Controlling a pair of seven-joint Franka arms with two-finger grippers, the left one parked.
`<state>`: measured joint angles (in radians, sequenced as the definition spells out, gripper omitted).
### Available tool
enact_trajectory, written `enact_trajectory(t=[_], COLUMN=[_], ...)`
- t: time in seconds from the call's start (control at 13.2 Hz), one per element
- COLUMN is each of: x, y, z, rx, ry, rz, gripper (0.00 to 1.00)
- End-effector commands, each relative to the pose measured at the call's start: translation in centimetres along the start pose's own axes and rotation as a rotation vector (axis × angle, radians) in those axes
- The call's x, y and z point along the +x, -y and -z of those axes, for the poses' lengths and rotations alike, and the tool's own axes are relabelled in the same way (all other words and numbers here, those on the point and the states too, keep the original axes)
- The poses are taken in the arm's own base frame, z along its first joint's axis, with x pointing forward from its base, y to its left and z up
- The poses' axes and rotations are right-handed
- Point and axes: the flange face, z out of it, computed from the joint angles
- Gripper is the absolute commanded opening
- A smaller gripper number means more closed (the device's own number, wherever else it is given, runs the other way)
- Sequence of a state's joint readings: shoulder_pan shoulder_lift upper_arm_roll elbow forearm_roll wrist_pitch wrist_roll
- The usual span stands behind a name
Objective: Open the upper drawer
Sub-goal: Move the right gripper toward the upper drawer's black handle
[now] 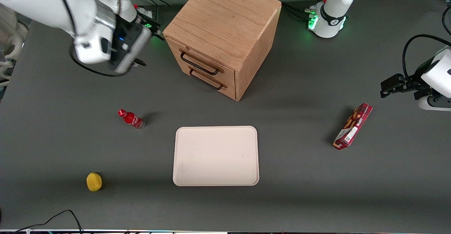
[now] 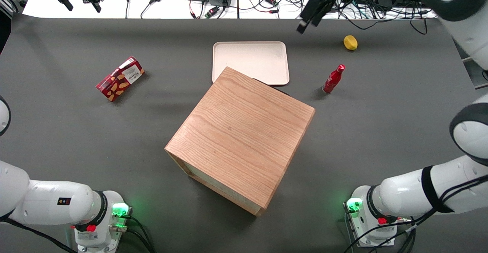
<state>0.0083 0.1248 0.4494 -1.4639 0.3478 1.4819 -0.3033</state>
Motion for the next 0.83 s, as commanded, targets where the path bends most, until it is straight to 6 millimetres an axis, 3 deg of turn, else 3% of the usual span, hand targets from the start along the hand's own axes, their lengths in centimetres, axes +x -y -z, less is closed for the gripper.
enact_trajectory(t=[0.0,0.23,0.53,0.75], x=[1.8,1.8,2.1,1.7], y=[-0.8,-1.2,0.2,-0.3], z=[-3.2,-7.4,-13.4,-16.0], rx=[0.049,0.044,-0.012,-0.068], ry=[0.020,0.043,0.055,0.068], rz=[-0.029,-0.055,-0.048,-0.033], gripper=[1.00,1.00,1.00,1.00])
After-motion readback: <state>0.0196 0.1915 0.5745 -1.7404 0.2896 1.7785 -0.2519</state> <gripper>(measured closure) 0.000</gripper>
